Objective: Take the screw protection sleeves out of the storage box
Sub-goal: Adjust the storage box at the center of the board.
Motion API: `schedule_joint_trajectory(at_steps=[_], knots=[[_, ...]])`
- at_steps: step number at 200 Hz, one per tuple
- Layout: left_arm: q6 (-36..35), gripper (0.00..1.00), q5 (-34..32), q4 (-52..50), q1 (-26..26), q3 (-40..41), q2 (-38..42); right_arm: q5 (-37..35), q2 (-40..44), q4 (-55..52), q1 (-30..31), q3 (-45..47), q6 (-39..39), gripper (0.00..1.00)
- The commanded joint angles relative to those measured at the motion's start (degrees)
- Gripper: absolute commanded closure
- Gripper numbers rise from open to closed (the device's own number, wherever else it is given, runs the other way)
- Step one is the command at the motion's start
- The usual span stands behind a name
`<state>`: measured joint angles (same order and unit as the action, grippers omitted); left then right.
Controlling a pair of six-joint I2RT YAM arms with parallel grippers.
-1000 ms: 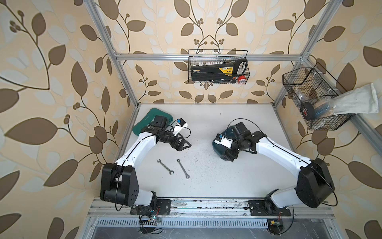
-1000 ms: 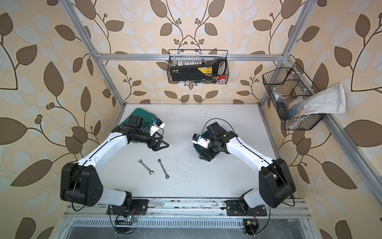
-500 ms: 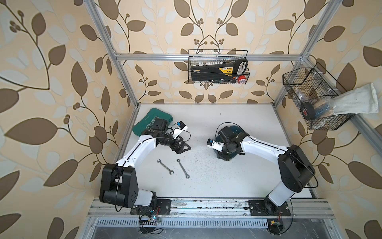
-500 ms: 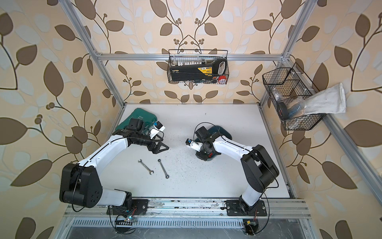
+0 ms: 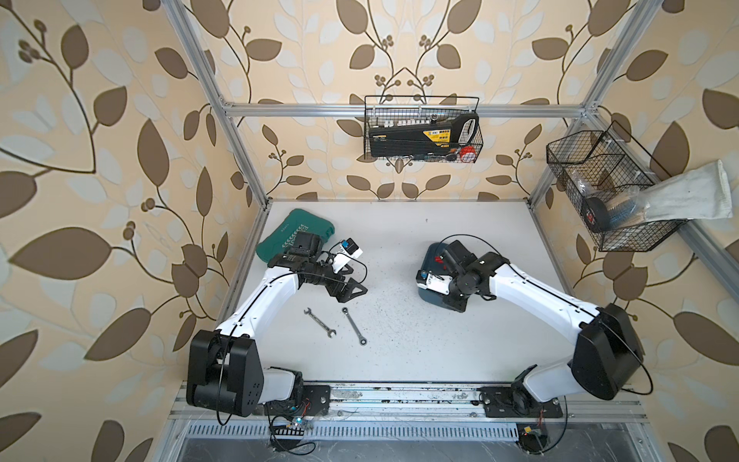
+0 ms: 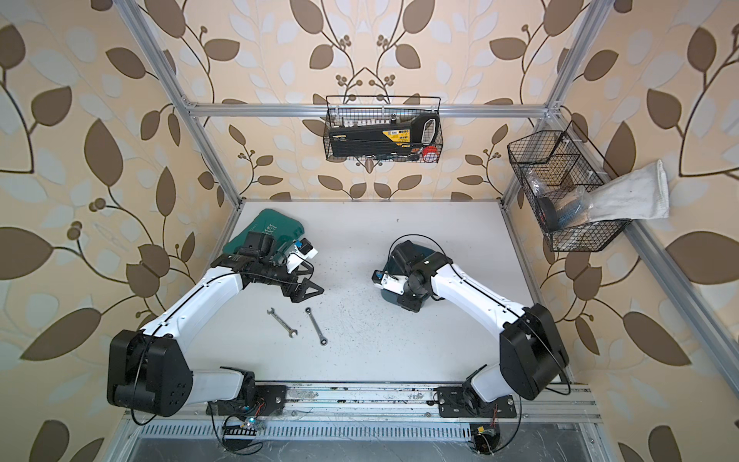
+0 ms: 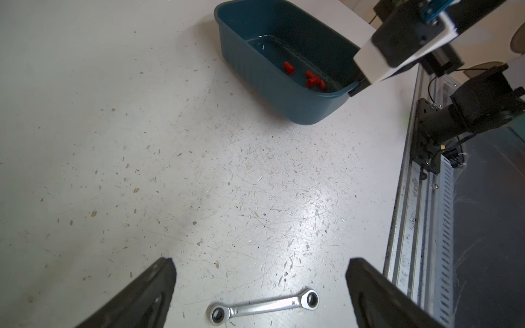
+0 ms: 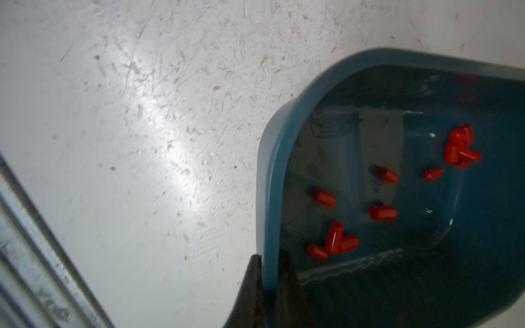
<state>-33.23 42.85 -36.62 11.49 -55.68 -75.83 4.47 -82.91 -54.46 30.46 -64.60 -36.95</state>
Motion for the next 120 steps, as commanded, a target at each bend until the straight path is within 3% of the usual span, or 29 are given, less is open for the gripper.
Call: schedule_joint_trajectory(at_steps=[1, 66, 120], knots=[[-5.26, 0.01, 4.83, -3.25, -1.24, 0.81, 2.49, 9.13, 2.31, -15.05, -3.28, -4.35, -10.24, 1.0], [-9.78, 0.01, 9.59, -4.9, -1.8, 2.46, 2.81, 11.21, 0.75, -20.15, -5.92, -6.07, -23.15, 1.0], [-10.0, 0.01, 11.33, -4.64, -2.61, 3.14, 2.91, 4.11, 0.46, -4.91, -6.36, 3.57, -30.05, 0.99]])
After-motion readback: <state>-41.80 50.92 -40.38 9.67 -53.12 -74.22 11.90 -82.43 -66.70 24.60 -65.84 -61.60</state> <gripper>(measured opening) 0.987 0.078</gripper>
